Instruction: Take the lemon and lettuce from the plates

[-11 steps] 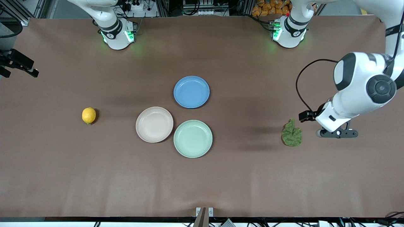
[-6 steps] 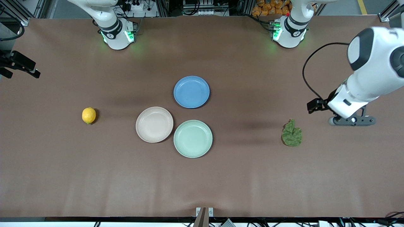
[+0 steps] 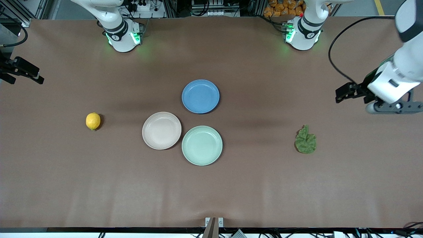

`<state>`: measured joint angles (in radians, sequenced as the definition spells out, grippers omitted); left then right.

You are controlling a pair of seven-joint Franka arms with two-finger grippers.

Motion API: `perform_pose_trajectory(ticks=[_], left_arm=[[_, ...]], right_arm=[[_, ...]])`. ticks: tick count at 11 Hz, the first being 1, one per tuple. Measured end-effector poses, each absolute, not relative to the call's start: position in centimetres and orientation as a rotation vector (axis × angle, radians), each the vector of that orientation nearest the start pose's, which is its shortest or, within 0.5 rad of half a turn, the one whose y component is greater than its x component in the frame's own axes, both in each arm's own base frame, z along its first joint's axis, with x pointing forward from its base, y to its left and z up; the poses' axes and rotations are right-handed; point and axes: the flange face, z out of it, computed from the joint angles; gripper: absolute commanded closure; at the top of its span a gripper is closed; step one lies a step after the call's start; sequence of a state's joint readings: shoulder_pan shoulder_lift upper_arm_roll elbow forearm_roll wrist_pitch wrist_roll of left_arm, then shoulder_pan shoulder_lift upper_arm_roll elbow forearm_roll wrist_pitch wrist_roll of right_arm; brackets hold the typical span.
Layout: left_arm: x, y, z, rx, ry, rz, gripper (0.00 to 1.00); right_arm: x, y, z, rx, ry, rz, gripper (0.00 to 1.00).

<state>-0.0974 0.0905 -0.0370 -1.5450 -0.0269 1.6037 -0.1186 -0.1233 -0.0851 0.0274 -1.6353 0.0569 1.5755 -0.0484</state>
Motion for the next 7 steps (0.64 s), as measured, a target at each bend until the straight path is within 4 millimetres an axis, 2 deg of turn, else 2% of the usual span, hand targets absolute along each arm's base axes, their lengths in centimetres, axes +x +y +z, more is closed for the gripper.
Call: perform_pose_trajectory(ticks=[3,7], left_arm=[[57.0,-7.7,62.0,-3.173,0.018,0.030,0.00],[55.2,-7.6,64.5,-3.173,0.024,0.017,0.00]], right_arm=[[52.6,-4.4,64.0,-3.088,0.072,-0.044,0.00],[52.6,-4.4,64.0,-3.089,0.071,-0.042,0.00]])
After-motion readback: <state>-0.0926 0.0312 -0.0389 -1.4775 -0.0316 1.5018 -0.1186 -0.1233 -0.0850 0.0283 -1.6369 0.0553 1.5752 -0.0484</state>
